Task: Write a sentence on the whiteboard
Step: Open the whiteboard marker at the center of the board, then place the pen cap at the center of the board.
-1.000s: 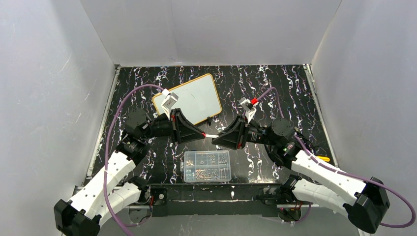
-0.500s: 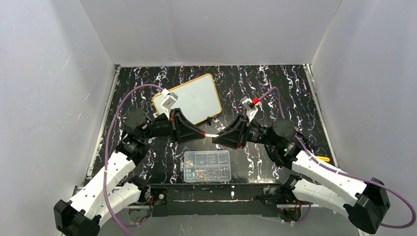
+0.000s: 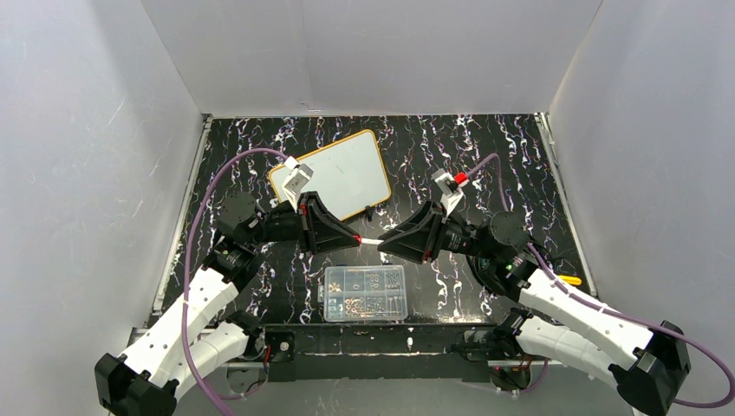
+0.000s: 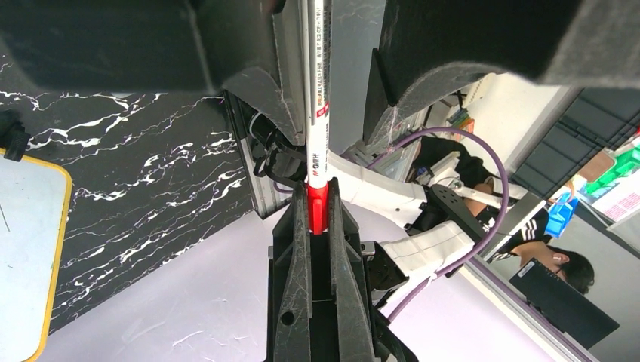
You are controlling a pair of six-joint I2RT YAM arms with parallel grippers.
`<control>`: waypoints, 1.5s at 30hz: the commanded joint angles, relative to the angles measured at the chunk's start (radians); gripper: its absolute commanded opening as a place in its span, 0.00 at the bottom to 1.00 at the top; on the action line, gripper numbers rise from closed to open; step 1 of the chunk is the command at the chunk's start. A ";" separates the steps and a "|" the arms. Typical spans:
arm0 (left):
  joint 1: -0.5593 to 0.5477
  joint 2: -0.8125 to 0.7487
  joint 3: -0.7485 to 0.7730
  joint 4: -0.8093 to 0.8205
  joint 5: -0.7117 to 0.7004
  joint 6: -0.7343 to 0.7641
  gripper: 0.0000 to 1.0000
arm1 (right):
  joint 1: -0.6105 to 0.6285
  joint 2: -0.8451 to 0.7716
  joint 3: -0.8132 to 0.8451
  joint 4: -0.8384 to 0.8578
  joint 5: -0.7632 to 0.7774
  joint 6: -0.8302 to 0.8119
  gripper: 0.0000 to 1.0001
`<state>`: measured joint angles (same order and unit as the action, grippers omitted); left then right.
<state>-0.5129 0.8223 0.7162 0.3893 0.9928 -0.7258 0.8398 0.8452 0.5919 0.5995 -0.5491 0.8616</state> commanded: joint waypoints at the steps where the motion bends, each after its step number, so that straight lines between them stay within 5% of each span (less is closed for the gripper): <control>1: 0.012 -0.009 0.035 0.000 0.046 0.008 0.00 | 0.005 -0.030 0.019 0.044 -0.001 -0.018 0.42; 10: 0.013 0.003 0.046 -0.001 0.060 0.007 0.00 | 0.005 0.004 0.050 0.003 -0.064 -0.033 0.34; 17: 0.014 0.000 0.047 0.000 0.055 0.008 0.00 | 0.005 0.001 0.043 0.010 -0.061 -0.028 0.01; 22: 0.087 -0.067 0.041 -0.001 0.001 0.012 0.00 | 0.005 -0.036 0.035 -0.060 -0.034 -0.071 0.01; 32: 0.261 -0.074 0.102 -0.049 0.140 0.009 0.00 | 0.001 -0.141 0.138 -0.479 0.097 -0.308 0.01; 39: 0.226 -0.077 0.103 -0.417 -0.221 0.293 0.00 | 0.001 -0.239 0.124 -0.639 0.587 -0.441 0.01; 45: -0.084 0.039 0.049 -0.408 -0.653 0.322 0.00 | 0.002 -0.234 -0.002 -0.490 0.930 -0.562 0.01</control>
<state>-0.4133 0.7792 0.7876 0.0345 0.6739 -0.4706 0.8398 0.6056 0.6552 0.0235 0.0628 0.4175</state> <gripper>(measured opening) 0.121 0.163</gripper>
